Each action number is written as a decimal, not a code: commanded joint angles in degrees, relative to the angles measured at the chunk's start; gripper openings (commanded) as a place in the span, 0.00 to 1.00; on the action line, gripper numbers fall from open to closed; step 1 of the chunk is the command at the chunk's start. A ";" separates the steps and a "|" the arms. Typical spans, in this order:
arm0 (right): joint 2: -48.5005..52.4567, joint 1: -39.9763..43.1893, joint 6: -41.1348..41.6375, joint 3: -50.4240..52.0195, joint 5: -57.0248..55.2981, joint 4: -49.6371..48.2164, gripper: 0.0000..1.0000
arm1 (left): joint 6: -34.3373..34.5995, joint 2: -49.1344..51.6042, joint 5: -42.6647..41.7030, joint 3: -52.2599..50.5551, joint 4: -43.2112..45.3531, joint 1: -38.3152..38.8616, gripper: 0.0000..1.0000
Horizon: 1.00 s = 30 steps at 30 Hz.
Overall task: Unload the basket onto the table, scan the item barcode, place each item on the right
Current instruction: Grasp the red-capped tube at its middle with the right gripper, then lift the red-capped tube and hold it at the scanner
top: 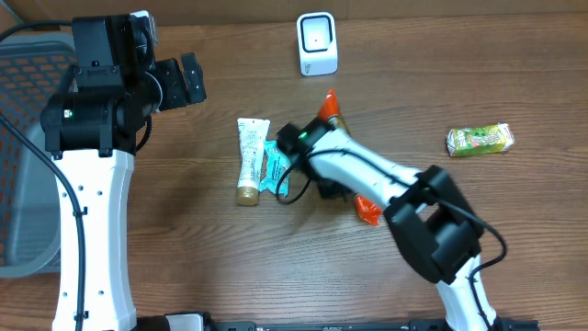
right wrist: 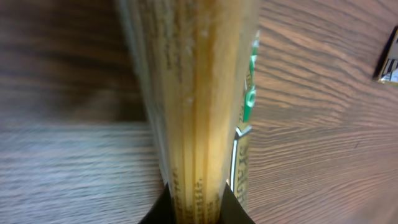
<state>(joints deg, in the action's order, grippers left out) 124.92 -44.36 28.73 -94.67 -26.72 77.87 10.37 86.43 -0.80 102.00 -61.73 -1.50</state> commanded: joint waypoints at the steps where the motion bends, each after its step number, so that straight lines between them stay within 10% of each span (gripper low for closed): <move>1: 0.26 -4.98 1.29 -0.61 -2.43 -0.39 0.23 | -0.09 0.46 0.37 0.33 0.22 0.07 1.00; 3: 0.26 -8.28 1.22 -0.66 -0.96 -0.48 0.40 | -0.09 0.46 0.37 0.33 0.22 0.07 0.99; 9: -0.07 -10.97 -3.52 -3.50 8.41 0.02 0.48 | -0.09 0.46 0.37 0.33 0.22 0.07 1.00; 13: -2.82 -5.53 -5.22 -9.29 8.41 2.43 0.54 | -0.09 0.46 0.37 0.33 0.22 0.07 1.00; 18: -4.68 4.70 -15.50 -11.10 12.96 -1.14 0.84 | -0.09 0.46 0.37 0.33 0.22 0.07 1.00; 30: -4.31 19.67 -34.84 -3.56 44.44 -9.90 0.89 | -0.09 0.46 0.37 0.33 0.22 0.02 1.00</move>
<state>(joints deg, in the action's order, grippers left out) 122.10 -24.14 -2.13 -99.70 10.63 69.08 10.37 86.43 -0.80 102.00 -61.73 -1.50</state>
